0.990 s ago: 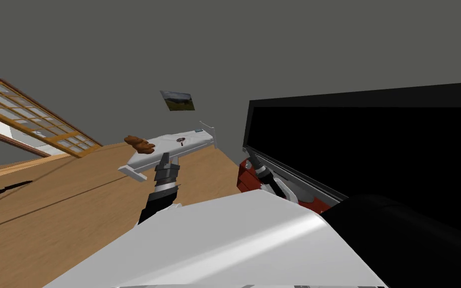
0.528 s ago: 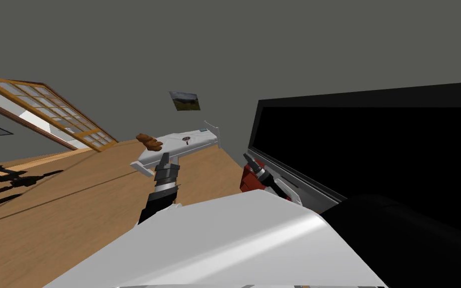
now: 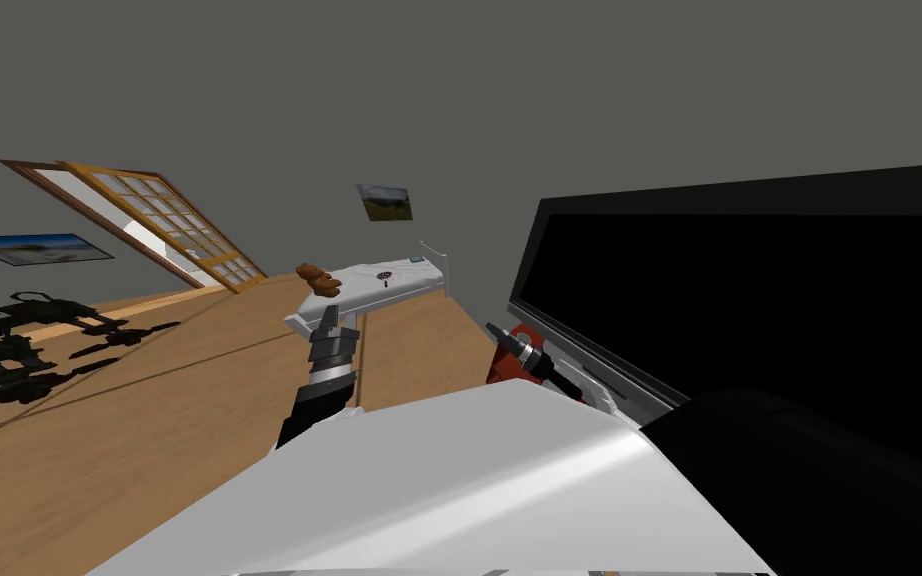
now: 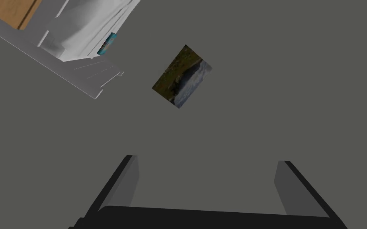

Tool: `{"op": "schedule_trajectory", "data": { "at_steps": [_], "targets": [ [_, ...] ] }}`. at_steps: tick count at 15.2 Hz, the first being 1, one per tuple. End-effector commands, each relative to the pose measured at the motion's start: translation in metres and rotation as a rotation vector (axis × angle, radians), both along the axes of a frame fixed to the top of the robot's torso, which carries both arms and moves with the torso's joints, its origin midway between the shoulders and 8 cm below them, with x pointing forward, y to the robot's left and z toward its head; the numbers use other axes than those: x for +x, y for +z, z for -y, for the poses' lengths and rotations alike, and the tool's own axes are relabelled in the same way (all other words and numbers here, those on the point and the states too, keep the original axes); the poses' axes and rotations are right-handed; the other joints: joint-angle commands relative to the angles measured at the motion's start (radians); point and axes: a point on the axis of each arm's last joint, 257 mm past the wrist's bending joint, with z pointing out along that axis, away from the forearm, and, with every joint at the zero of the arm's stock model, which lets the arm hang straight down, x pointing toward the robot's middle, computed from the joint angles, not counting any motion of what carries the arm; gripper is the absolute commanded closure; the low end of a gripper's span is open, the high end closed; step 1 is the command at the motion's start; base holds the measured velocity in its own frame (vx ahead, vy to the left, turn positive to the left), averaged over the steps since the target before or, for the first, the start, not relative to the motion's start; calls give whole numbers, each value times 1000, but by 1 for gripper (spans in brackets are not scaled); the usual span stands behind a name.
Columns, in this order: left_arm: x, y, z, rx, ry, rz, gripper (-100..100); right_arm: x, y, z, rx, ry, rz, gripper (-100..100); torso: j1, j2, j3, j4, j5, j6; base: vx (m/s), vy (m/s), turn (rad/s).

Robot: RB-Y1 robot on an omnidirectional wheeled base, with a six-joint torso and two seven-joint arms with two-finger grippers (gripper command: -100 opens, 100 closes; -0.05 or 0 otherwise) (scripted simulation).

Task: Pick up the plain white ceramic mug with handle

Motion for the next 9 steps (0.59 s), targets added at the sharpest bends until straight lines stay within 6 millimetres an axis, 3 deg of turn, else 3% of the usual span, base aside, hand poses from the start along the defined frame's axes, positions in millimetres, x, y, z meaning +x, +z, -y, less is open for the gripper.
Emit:
{"op": "schedule_trajectory", "data": {
  "at_steps": [1,3,4,6,7,9],
  "targets": [
    [0,0,0,0,0,0,0,-10,-27,6,-67,30,-44,-100,0,0,0,0,0,0,58,35,187],
    [0,0,0,0,0,0,0,-11,-33,13,-91,32,-56,-100,1,0,0,0,0,0,59,26,116],
    [0,0,0,0,0,0,0,-20,-55,19,-140,53,-94,-100,0,0,0,0,0,0,57,38,161],
    [0,0,0,0,0,0,0,-21,-59,26,-167,56,-105,-100,1,0,0,0,0,0,56,18,112],
    [0,0,0,0,0,0,0,-31,-82,36,-217,73,-147,-100,0,0,0,0,0,0,56,18,131],
    [0,0,0,0,0,0,0,-32,-84,44,-244,78,-154,-100,0,0,0,0,0,0,55,21,120]
  ]
}}
